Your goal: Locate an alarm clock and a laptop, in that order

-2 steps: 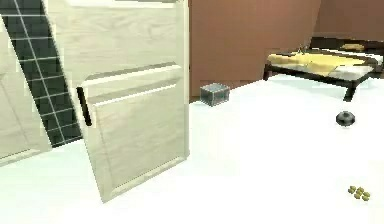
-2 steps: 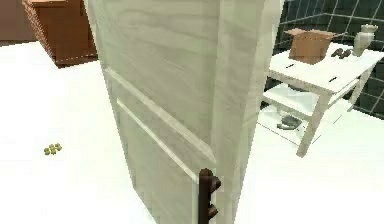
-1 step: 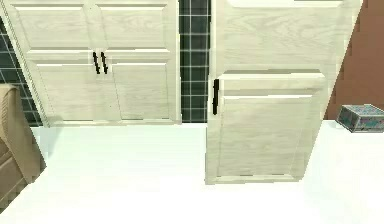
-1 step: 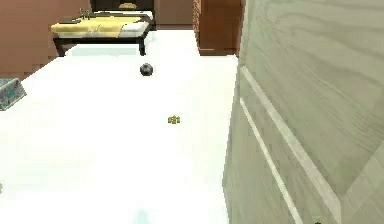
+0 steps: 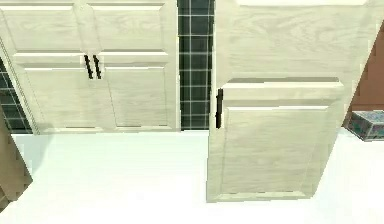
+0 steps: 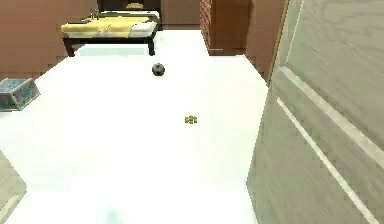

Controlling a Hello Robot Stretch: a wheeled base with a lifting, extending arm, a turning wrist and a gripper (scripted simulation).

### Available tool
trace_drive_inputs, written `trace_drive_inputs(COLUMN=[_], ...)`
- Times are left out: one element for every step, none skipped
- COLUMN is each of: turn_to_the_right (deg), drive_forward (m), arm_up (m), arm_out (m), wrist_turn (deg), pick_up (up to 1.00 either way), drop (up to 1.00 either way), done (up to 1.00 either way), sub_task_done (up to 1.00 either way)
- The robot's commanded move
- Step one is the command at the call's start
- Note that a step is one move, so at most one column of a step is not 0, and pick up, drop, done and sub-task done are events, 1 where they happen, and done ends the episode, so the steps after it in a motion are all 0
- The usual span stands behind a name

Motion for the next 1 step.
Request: trace_drive_inputs(turn_to_the_right=[45.0], drive_forward=[0.00], arm_up=[0.00], arm_out=[0.00], wrist_turn=[0.0], pick_up=[0.00], drop=[0.00], done=[0.00], sub_task_done=[0.00])
